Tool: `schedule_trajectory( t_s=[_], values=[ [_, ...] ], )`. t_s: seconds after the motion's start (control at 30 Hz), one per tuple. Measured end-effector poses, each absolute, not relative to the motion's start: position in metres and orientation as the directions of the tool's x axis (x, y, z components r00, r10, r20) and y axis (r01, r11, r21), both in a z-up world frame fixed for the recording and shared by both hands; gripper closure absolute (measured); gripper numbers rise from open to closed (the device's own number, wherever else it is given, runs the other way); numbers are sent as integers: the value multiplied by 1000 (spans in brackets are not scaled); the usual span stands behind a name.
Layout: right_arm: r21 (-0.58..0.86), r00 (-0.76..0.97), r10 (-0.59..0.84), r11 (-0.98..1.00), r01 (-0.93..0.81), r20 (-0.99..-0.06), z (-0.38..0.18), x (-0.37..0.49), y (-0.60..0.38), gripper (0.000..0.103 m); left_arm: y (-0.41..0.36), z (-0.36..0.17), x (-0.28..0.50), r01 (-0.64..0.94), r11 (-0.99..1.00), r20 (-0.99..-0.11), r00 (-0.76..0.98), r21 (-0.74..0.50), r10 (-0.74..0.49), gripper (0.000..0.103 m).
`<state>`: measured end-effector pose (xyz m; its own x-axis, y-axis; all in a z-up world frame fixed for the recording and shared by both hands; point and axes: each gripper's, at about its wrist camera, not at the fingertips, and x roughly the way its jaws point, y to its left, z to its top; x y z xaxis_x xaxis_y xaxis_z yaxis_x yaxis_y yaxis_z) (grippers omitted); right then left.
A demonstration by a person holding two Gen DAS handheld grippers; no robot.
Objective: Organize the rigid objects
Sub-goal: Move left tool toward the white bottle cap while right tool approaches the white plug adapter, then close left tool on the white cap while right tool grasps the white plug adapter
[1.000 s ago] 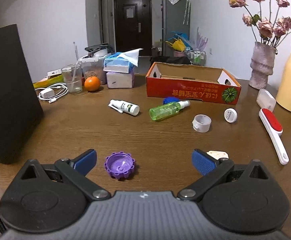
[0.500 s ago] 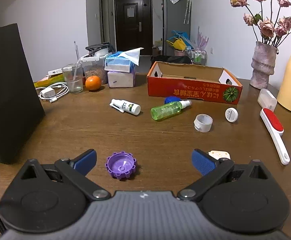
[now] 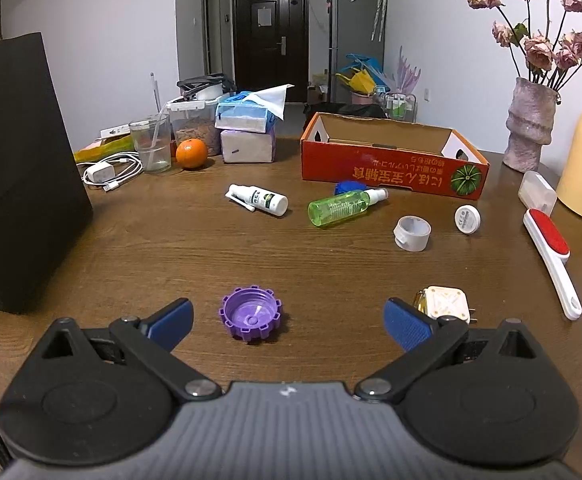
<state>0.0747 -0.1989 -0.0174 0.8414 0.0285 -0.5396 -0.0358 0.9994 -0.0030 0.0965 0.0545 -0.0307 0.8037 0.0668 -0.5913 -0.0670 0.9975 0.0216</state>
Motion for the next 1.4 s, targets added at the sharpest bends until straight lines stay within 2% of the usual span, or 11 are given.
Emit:
schedule_trajectory(
  t_s=[0.93, 1.4],
  values=[
    [3, 837, 49, 998, -56, -544, -19, 76, -194, 0, 60, -29, 91, -86, 996, -584, 807, 29, 87, 0],
    [5, 815, 87, 995, -103, -574, -33, 88, -176, 0, 89, -49, 92, -128, 991, -626, 770, 43, 127, 0]
  ],
)
